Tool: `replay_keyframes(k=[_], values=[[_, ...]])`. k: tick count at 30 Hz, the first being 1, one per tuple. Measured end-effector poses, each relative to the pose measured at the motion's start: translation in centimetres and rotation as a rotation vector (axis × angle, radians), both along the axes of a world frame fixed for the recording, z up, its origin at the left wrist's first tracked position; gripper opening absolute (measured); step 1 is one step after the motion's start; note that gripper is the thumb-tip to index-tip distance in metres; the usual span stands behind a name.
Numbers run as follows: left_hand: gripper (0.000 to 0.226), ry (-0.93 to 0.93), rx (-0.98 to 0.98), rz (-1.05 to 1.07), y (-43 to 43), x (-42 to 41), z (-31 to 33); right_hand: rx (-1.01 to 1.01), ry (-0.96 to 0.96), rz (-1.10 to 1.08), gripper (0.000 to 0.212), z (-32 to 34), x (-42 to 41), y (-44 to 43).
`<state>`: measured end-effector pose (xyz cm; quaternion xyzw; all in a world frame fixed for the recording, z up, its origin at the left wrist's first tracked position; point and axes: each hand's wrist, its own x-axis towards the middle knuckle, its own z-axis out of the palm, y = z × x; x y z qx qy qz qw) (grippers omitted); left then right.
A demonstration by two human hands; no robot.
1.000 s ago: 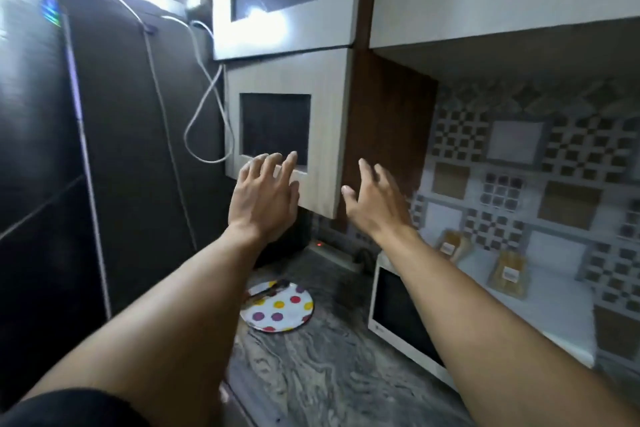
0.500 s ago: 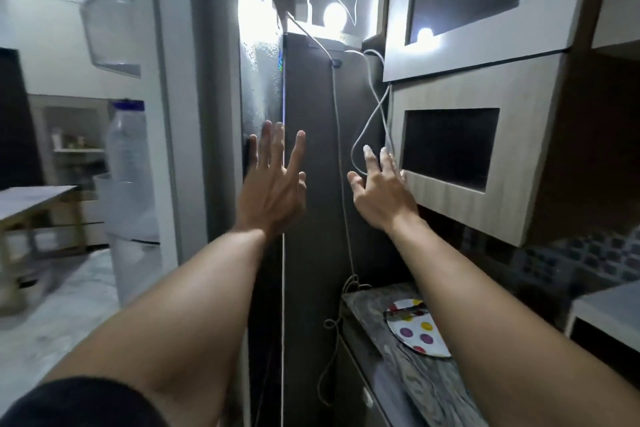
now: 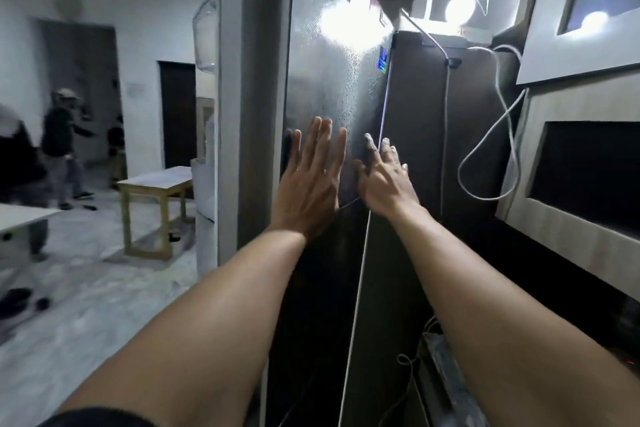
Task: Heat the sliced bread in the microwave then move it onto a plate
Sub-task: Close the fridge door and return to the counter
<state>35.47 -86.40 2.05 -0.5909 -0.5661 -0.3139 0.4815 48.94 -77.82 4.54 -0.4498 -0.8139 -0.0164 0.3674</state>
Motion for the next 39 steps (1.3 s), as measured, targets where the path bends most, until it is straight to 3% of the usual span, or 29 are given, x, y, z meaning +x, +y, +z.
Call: replay_keyframes(k=[5,8,14,23,39], values=[[0.07,-0.06,0.084,0.19,0.1,-3.3,0.8,0.011,-0.034,0.141,0.065,0.3,-3.8,2.3],[0.074,-0.147,0.032,0.354,-0.1,-5.4,1.3,0.011,-0.031,0.196,0.067,0.5,-6.2,3.2],[0.074,-0.123,-0.03,0.487,0.7,-10.4,1.4,0.018,0.005,0.285,0.077,0.9,-11.1,5.2],[0.071,-0.152,-0.055,0.443,4.1,-18.4,1.3,0.141,0.037,0.228,0.081,-0.5,-17.1,8.9],[0.069,-0.133,-0.152,0.246,15.3,-33.8,1.7,0.431,0.043,-0.145,0.076,-0.4,-28.4,16.4]])
